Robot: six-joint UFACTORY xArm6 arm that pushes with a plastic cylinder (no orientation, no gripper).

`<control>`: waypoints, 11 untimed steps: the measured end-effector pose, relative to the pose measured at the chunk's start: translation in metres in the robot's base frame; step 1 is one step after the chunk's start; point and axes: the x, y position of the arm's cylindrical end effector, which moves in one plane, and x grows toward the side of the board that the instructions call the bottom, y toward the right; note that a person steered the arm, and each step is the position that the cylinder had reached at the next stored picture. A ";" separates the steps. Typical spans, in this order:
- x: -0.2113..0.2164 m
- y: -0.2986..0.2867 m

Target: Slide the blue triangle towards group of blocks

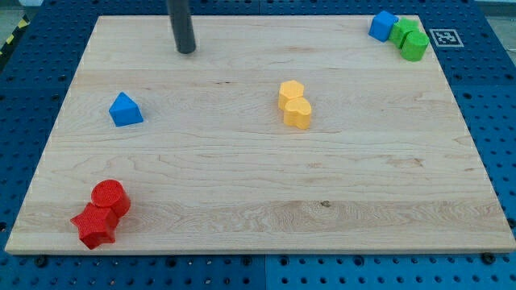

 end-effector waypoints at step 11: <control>0.141 0.045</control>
